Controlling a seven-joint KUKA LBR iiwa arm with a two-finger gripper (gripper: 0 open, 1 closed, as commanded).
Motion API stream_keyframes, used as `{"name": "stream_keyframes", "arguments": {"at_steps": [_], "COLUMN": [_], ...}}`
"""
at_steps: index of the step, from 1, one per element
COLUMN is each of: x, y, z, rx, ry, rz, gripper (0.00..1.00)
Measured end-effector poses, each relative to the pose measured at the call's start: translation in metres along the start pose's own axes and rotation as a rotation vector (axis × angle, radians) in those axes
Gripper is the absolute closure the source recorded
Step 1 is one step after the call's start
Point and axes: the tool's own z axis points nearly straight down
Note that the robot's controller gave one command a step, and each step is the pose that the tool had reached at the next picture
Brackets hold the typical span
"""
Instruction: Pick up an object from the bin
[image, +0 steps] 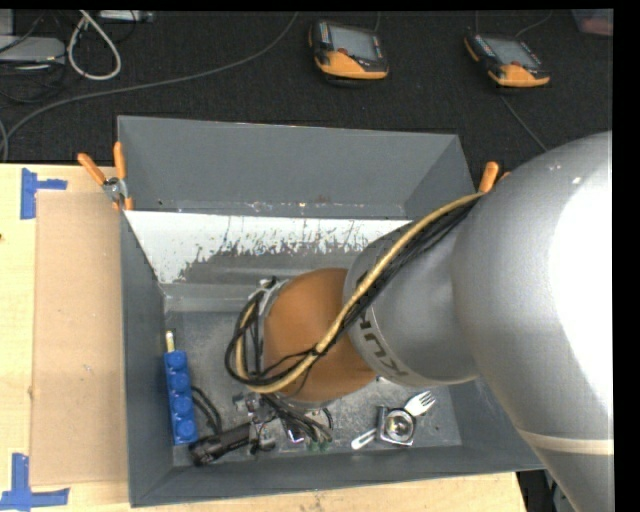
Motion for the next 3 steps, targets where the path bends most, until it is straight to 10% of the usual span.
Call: {"name": "stream_keyframes", "arguments": {"at_steps": [3], "x": [0.001], "y": [-0.001], "z": [-0.024], "rx": [-0.001], "ry": [0.003], "rz": [0.015], "gripper": [1.00]}}
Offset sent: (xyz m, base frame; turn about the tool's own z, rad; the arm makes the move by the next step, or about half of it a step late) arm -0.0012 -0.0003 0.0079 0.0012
